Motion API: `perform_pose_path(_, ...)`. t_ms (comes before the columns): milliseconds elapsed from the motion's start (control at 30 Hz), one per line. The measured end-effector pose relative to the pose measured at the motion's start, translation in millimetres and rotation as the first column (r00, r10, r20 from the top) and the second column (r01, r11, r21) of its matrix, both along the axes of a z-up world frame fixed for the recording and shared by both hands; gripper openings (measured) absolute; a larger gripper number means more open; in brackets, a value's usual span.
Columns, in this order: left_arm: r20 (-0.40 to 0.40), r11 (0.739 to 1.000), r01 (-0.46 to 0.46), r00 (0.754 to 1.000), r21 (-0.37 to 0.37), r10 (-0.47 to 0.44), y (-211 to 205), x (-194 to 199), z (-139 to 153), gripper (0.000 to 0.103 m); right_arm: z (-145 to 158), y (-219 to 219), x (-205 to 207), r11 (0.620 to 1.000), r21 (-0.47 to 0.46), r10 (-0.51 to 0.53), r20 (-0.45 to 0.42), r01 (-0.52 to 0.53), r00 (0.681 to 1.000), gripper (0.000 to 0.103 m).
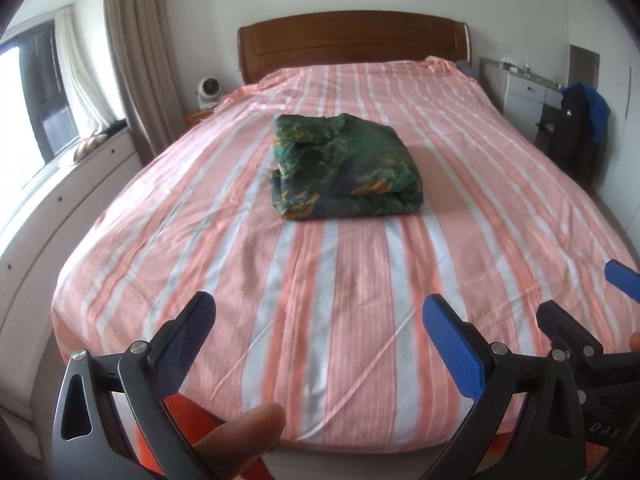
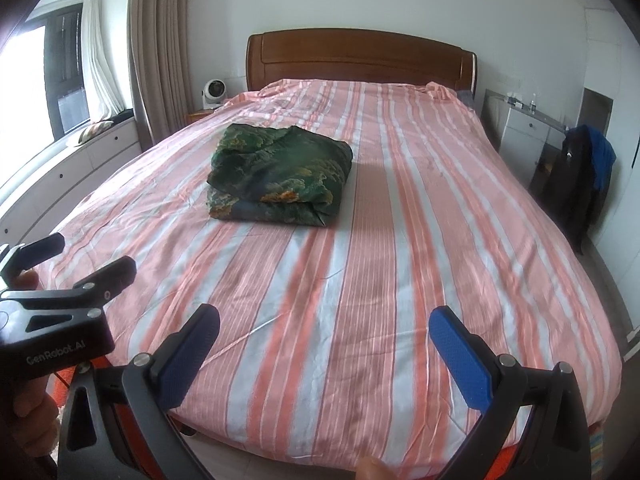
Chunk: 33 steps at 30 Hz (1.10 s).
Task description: Fold large clothes
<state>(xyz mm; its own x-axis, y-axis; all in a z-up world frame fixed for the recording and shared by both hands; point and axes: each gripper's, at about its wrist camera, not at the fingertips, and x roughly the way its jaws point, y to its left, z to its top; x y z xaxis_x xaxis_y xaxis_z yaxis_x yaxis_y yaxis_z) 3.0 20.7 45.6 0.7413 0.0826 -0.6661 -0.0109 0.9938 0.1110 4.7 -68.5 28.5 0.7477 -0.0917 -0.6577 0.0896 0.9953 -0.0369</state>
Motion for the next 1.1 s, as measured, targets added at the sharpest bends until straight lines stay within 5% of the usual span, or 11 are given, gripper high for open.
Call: perform_pose_path(1100, -0.026, 1.000, -0.005, 1.000, 0.019, 0.005, 5, 5, 1, 0.103, 9, 8, 7, 1.000, -0.011, 0.015, 0.026, -0.015, 1.000, 0.103)
